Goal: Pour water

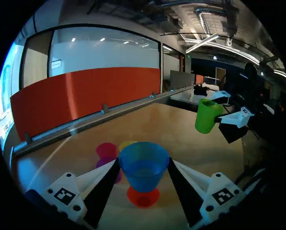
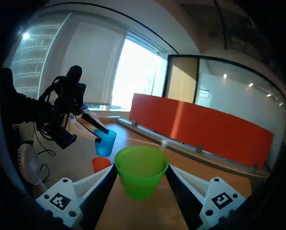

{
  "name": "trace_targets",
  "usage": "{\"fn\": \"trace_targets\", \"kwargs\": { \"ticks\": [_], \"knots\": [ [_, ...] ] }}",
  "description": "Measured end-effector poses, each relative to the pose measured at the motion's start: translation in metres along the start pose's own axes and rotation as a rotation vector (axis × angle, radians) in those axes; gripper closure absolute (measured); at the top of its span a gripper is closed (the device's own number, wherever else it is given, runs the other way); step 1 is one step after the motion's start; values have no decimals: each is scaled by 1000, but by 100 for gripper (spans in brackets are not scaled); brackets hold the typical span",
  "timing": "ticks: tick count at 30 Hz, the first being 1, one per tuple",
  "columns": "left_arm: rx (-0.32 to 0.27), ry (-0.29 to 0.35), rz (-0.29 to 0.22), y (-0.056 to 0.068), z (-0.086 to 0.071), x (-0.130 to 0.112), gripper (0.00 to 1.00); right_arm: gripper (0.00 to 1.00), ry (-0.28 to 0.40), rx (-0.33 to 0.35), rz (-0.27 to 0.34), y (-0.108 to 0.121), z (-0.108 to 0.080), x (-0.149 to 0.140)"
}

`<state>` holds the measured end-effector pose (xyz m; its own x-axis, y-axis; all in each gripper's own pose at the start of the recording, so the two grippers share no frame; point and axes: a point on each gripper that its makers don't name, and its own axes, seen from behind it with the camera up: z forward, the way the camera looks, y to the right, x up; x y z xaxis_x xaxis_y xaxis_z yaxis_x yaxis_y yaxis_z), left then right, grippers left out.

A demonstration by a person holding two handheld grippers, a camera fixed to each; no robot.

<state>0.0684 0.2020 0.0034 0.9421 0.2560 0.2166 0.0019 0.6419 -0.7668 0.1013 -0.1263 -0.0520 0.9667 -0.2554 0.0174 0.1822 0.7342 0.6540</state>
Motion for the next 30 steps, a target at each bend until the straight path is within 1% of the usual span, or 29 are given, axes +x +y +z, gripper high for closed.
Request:
{"fn": "trace_targets", "kwargs": {
  "ticks": [8, 16, 20, 23, 30],
  "knots": [
    [54, 83, -19, -4, -33, 9, 12, 8, 19, 22, 1, -14, 5, 11],
    [102, 163, -49, -10, -58, 21, 12, 8, 34, 52, 8, -25, 14, 20],
    [116, 194, -48, -12, -68, 28, 12, 8, 39, 65, 13, -30, 18, 23],
    [124, 212, -39, -13, -74, 33, 12, 8, 42, 74, 20, -33, 22, 24],
    [140, 232, -21, -16, -82, 38, 12, 8, 45, 91, 30, -38, 28, 25]
  ]
}}
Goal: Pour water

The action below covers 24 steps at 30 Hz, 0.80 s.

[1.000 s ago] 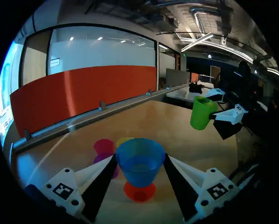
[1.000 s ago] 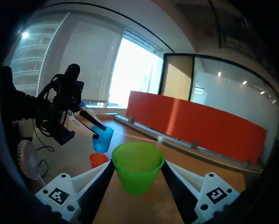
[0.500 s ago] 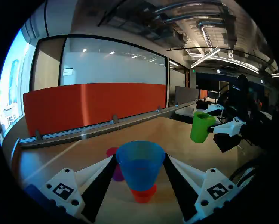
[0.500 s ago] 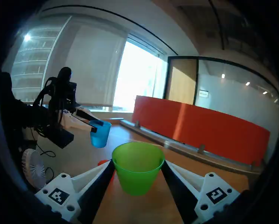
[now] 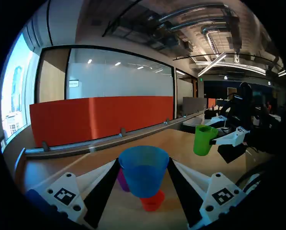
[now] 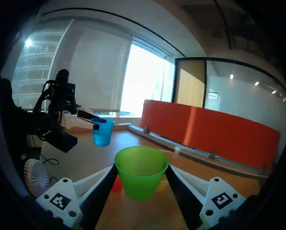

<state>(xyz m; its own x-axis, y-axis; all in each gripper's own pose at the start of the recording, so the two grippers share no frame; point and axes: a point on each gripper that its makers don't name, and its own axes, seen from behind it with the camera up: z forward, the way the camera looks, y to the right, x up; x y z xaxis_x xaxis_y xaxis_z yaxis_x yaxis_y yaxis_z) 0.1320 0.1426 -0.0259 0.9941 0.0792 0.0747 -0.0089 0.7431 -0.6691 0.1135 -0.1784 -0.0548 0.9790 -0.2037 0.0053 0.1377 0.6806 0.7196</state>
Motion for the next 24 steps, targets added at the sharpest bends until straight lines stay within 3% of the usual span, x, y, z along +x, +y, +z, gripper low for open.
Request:
{"fn": "trace_targets", "kwargs": {
  "ticks": [14, 24],
  "knots": [
    [15, 30, 57, -7, -3, 19, 12, 9, -5, 63, -1, -8, 19, 4],
    [24, 49, 137, -10, -2, 35, 12, 9, -17, 123, 0, -16, 41, 3]
  ]
}}
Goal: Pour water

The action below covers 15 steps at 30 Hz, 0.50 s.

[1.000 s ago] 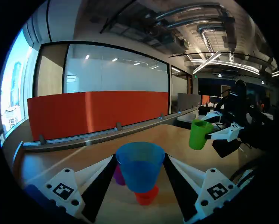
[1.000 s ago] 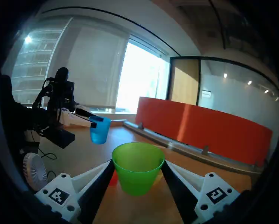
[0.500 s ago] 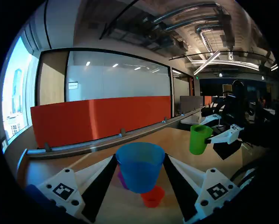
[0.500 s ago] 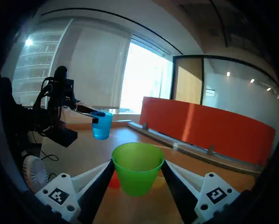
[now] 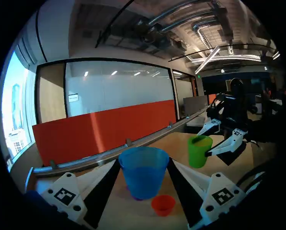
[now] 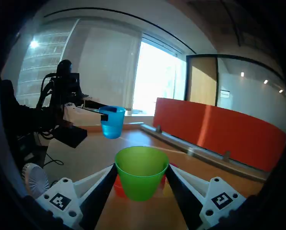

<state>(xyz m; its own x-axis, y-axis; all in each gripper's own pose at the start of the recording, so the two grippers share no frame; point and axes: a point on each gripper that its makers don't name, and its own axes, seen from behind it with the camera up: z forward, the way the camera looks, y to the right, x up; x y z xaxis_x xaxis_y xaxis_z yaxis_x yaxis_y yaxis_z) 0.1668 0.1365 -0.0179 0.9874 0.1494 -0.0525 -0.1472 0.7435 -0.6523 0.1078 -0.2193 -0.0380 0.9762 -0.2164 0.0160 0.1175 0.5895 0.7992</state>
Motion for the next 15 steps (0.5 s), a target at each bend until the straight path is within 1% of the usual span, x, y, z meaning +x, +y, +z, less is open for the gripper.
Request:
{"fn": "trace_targets", "kwargs": {
  "ticks": [6, 15],
  "knots": [
    [9, 8, 60, -3, 4, 8, 13, 8, 3, 28, 1, -3, 12, 1],
    [22, 11, 152, -6, 13, 15, 12, 8, 4, 61, 19, -9, 27, 0]
  ]
}}
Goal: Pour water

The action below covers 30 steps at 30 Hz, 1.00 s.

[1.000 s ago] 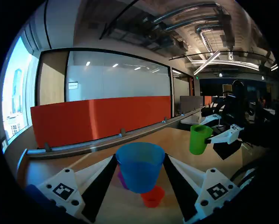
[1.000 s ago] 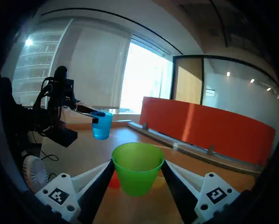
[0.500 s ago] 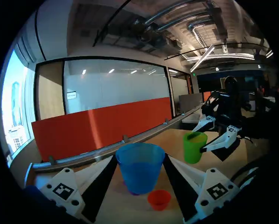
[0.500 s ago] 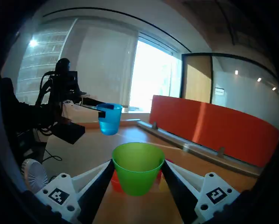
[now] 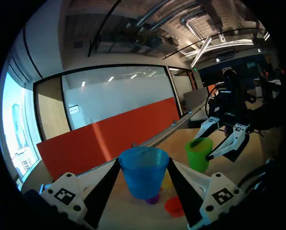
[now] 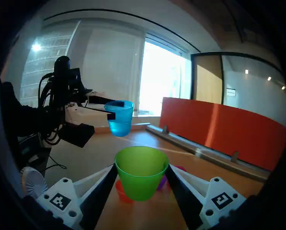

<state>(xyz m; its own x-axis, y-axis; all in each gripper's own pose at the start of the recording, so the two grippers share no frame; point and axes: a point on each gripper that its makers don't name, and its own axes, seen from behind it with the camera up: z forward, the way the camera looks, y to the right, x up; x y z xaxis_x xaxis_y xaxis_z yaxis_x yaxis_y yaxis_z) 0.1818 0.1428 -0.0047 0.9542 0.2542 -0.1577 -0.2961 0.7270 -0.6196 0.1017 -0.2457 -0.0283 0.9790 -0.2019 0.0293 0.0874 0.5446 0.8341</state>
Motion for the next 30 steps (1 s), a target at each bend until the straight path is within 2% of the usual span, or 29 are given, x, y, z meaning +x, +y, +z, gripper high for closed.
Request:
{"fn": "trace_targets", "kwargs": {
  "ticks": [16, 30],
  "knots": [
    [10, 4, 185, 1, 12, 9, 12, 8, -16, 60, -10, -13, 21, -6],
    [12, 1, 314, 3, 18, 19, 13, 8, -15, 100, -14, -21, 39, -5]
  ]
}}
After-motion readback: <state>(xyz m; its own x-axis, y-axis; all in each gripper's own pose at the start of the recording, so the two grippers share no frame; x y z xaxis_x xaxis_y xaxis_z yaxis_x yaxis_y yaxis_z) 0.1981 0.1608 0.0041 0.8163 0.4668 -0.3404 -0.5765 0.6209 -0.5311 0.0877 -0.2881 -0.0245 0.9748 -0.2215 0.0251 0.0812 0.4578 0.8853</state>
